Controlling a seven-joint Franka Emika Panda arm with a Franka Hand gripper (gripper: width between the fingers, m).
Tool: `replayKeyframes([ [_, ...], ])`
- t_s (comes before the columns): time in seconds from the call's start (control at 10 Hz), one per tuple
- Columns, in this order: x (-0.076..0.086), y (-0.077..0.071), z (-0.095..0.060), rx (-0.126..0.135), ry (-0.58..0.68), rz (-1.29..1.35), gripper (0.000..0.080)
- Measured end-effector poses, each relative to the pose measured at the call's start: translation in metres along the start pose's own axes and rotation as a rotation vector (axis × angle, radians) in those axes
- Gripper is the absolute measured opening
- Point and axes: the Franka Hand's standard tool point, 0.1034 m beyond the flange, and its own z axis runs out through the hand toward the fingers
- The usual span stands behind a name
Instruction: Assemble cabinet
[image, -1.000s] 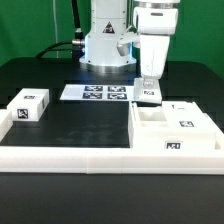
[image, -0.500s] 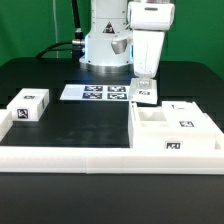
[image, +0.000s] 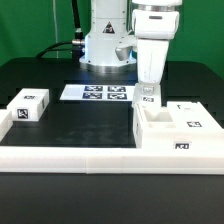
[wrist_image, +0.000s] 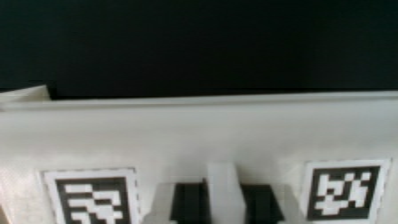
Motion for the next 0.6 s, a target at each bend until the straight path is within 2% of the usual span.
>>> replayKeyframes([
  [0.3,0.0004,-0.0006,-0.0003,0.000,-0.001,0.014,0.0071],
  [0.4,0.0027,-0.0035,-0.0054,-0.005,-0.002,0.012,0.0071],
  [0.6,0.0058,-0.0007,-0.0093,0.005,-0.010,0.029,0.0071],
])
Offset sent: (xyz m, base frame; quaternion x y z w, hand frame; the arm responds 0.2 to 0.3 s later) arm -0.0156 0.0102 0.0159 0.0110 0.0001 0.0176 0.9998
